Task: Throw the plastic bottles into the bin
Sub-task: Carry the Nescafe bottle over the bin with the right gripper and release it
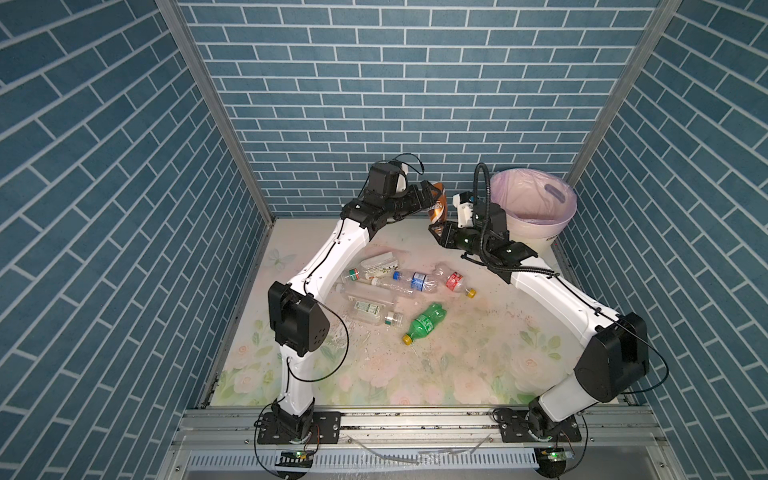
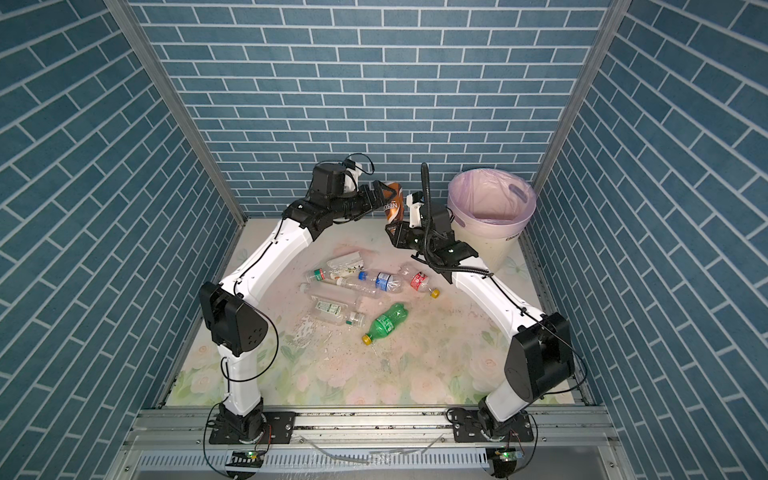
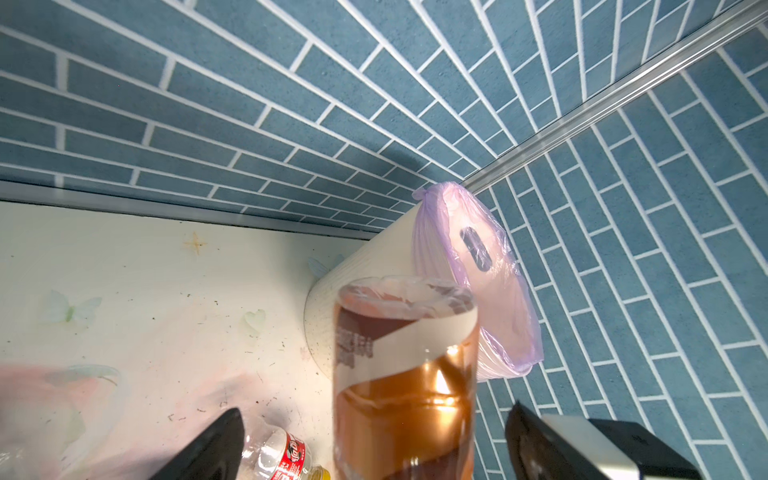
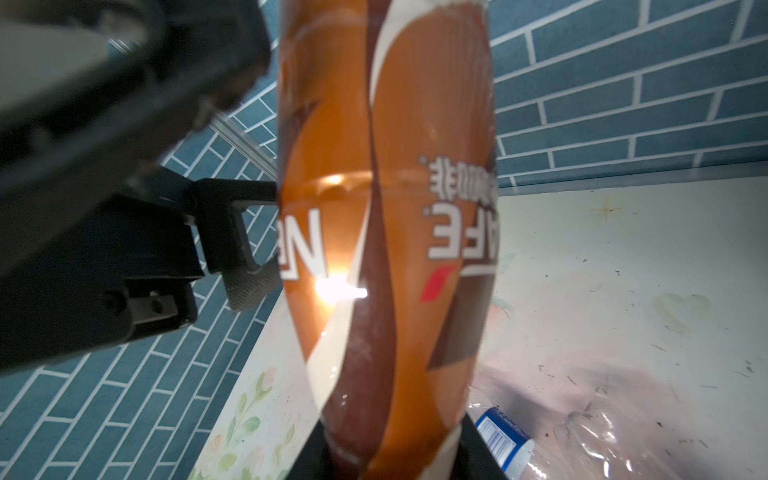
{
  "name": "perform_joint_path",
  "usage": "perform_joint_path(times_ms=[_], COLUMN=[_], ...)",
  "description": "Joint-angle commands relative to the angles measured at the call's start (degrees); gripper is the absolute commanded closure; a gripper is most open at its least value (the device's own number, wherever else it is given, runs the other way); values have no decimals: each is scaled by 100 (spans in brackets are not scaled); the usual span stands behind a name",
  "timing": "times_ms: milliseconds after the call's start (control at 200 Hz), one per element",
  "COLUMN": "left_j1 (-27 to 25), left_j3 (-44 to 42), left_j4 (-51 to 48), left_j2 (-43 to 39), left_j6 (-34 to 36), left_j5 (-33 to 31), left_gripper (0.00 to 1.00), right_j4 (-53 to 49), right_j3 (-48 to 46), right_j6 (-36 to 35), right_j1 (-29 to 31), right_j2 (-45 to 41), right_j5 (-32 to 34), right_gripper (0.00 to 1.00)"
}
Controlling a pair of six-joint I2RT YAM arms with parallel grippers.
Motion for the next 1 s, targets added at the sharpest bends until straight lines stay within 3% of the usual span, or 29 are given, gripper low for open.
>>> perform_joint_path(times_ms=[0, 355, 570, 700, 890, 935, 995], left_j1=[58, 38, 5, -27, -68, -64, -75], left_j3=[0, -1293, -1554, -1623, -1564, -1551, -1527], left_j4=[6, 1240, 1477, 1537, 1485, 1435, 1337], left_j2=[-546, -1563, -1642, -1568, -1439, -1428, -1429], left_j6=[145, -127, -159, -222, -250, -242, -208], left_j5=[-188, -260, -266, -215, -137, -122, -96], left_gripper=[1, 1, 1, 1, 1, 1, 1], right_j4=[-527, -2070, -2491, -2492, -2707, -2874, -3235], right_j3=[151, 1852, 3315, 3580, 2966, 2835, 2846], right_j6=[-435, -2078, -2839, -3252, -2405, -2186, -1915], right_j1=[-42, -183, -187, -250, -1459, -1718, -1953], right_j2=[-429, -1358, -1593, -1522, -907, -625, -276], right_j5=[525, 2140, 2659, 2977, 2447, 2466, 2652], right_gripper=[74, 75, 76, 75, 73, 66, 45])
